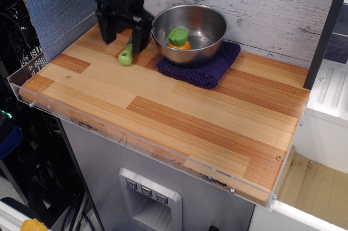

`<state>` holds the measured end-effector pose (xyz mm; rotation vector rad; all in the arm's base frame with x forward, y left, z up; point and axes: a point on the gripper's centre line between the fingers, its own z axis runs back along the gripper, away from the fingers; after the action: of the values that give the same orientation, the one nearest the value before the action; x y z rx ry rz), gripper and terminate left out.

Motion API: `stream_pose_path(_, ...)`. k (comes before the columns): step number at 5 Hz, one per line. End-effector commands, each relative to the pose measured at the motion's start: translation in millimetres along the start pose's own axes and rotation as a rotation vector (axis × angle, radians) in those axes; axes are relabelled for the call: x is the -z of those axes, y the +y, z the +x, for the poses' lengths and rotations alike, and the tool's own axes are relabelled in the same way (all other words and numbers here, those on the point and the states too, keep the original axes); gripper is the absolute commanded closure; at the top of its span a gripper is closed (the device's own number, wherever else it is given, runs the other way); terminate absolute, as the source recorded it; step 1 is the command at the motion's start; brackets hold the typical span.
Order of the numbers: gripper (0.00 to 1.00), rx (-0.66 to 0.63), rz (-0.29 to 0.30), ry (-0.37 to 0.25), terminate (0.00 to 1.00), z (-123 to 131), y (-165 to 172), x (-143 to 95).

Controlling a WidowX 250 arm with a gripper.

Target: Move spatula to right of pot. spatula is right of the pot

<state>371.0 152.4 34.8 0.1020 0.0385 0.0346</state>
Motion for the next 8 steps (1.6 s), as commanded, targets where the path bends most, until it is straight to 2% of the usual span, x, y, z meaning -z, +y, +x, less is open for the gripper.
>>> stream_pose_path(1,0.0,-0.01,0.032,-0.022,0.0,5,8,-5)
stream_pose_path(2,1.0,-0.012,0.039,-0.015,0.0,5,6,1)
stream_pose_path(5,1.0,-0.029,0.024,-0.041,0.0,-1,7,-11)
stream_pose_path(6,1.0,-0.131,0.004,-0.089,0.0,-23,26,-46)
stream_pose_path(7,1.0,-0.238,-0.031,-0.111,0.0,-55,44,-81)
stream_pose_path(8,1.0,-0.273,-0.023,-0.135,0.0,-67,28,-111)
